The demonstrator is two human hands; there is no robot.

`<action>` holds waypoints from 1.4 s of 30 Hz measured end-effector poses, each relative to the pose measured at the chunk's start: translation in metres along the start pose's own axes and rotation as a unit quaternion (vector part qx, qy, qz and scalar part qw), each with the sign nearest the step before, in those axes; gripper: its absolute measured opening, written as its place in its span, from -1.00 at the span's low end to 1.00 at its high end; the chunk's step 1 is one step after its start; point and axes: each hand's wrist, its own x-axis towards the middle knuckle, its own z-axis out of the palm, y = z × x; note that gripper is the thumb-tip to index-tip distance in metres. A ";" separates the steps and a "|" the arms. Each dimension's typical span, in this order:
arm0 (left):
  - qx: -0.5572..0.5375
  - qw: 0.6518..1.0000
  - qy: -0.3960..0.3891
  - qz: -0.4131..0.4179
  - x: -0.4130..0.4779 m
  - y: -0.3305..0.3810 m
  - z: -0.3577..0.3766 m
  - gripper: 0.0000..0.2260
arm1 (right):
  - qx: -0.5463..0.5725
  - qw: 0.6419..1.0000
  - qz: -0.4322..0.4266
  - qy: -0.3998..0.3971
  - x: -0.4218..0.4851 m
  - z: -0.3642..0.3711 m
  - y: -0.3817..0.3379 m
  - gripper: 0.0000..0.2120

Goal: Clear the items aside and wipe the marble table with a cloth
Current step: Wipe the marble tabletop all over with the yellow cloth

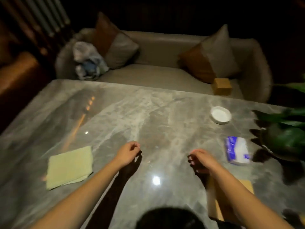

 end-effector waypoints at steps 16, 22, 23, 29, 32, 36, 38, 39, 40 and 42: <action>0.199 0.969 0.138 -0.039 -0.044 -0.237 -0.130 -0.50 | -0.342 0.855 -0.354 -0.162 -0.035 0.328 -0.076 -0.74; 0.148 0.982 0.119 -0.013 -0.064 -0.268 -0.134 -0.47 | -0.463 0.699 -0.481 -0.257 -0.069 0.455 -0.081 -0.43; 0.161 0.978 0.134 -0.014 -0.070 -0.276 -0.138 -0.47 | -0.469 0.703 -0.466 -0.264 -0.071 0.466 -0.080 -0.41; 0.162 0.978 0.127 0.030 -0.068 -0.337 -0.178 -0.57 | -0.565 0.590 -0.523 -0.243 -0.051 0.484 -0.061 -0.22; 0.203 0.967 0.149 0.037 -0.056 -0.360 -0.215 -0.49 | -0.599 0.528 -0.561 -0.217 -0.035 0.492 -0.059 -0.23; 0.233 0.953 0.192 -0.013 -0.020 -0.387 -0.276 -0.50 | -0.587 0.503 -0.594 -0.221 -0.005 0.515 -0.090 -0.27; 0.254 0.939 0.226 -0.049 0.010 -0.398 -0.305 -0.49 | -0.583 0.512 -0.590 -0.225 0.017 0.533 -0.114 -0.26; 0.257 0.934 0.238 -0.066 0.025 -0.399 -0.318 -0.50 | -0.574 0.527 -0.587 -0.217 0.029 0.543 -0.129 -0.27; 0.255 0.932 0.245 -0.082 0.039 -0.399 -0.329 -0.51 | -0.568 0.546 -0.581 -0.205 0.041 0.554 -0.146 -0.30; 0.253 0.927 0.256 -0.100 0.067 -0.398 -0.345 -0.50 | -0.567 0.575 -0.563 -0.173 0.069 0.575 -0.182 -0.33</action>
